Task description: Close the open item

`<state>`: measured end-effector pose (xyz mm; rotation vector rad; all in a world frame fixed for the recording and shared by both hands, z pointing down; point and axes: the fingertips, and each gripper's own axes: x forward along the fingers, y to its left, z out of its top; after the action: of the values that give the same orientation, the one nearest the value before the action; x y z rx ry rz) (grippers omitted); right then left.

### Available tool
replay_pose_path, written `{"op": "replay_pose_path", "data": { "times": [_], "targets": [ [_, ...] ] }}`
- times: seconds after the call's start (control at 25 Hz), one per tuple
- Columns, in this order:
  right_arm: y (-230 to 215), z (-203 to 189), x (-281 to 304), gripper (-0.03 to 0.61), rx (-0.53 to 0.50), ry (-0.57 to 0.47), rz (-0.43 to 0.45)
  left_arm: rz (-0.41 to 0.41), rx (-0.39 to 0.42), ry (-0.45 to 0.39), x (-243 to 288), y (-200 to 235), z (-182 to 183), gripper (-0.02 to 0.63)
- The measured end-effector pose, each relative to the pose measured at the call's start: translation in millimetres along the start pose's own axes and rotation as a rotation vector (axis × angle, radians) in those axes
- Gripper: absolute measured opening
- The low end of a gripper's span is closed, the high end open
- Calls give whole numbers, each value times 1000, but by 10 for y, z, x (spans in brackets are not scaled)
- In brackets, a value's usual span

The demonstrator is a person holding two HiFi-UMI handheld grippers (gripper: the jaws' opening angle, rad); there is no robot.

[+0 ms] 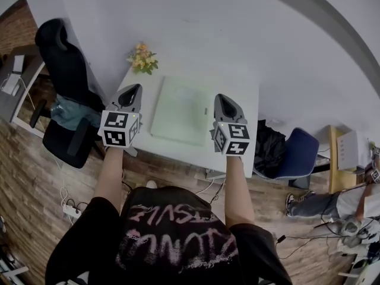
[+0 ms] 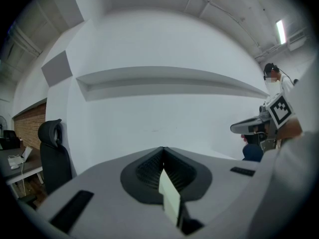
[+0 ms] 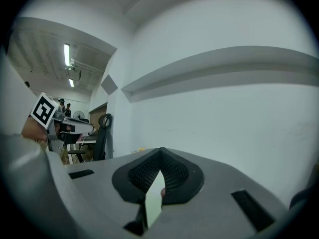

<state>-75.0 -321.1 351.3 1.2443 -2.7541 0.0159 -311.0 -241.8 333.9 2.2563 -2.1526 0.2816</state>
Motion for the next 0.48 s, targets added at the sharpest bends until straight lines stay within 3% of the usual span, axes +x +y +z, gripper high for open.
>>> {"op": "replay_pose_path", "data": {
  "times": [0.48],
  "targets": [
    [-40,102,3,11,-19,-15,-36,-19,-5,-27,38,45,65,2]
  ]
}}
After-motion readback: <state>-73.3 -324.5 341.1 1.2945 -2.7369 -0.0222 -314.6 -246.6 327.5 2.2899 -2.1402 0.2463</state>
